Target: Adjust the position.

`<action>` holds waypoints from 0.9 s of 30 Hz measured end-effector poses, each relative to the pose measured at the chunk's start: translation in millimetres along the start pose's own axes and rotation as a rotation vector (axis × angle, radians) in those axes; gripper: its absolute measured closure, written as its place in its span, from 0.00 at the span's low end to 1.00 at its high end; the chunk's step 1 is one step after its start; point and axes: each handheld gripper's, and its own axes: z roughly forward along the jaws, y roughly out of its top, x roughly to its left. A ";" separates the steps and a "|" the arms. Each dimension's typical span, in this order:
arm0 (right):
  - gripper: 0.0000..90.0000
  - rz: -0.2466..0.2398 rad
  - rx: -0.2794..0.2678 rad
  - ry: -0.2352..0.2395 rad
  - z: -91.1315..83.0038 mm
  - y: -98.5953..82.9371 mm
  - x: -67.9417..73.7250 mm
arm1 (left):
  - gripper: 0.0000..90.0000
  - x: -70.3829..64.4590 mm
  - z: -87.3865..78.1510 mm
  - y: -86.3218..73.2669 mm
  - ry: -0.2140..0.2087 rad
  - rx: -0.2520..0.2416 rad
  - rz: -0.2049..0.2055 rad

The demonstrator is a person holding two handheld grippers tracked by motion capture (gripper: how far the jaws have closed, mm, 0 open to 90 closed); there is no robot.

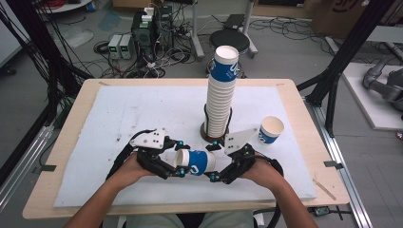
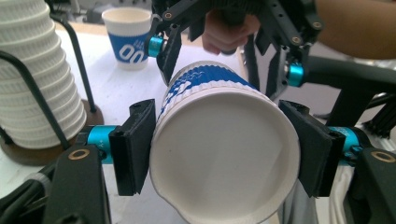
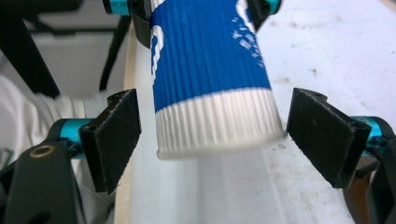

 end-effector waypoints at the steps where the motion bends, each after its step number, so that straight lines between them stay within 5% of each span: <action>1: 0.20 0.009 -0.021 -0.002 -2.4 -2.4 -0.1 | 0.34 -0.1 -1.0 -0.8 0.000 -0.009 0.002; 8: 0.20 0.057 -0.161 -0.015 -12.4 -17.7 0.0 | 0.34 -0.7 -4.2 -6.4 -0.007 -0.047 0.025; 27: 0.20 0.092 -0.236 0.062 2.4 -34.5 4.2 | 0.34 -8.2 0.2 -4.1 -0.052 -0.152 0.066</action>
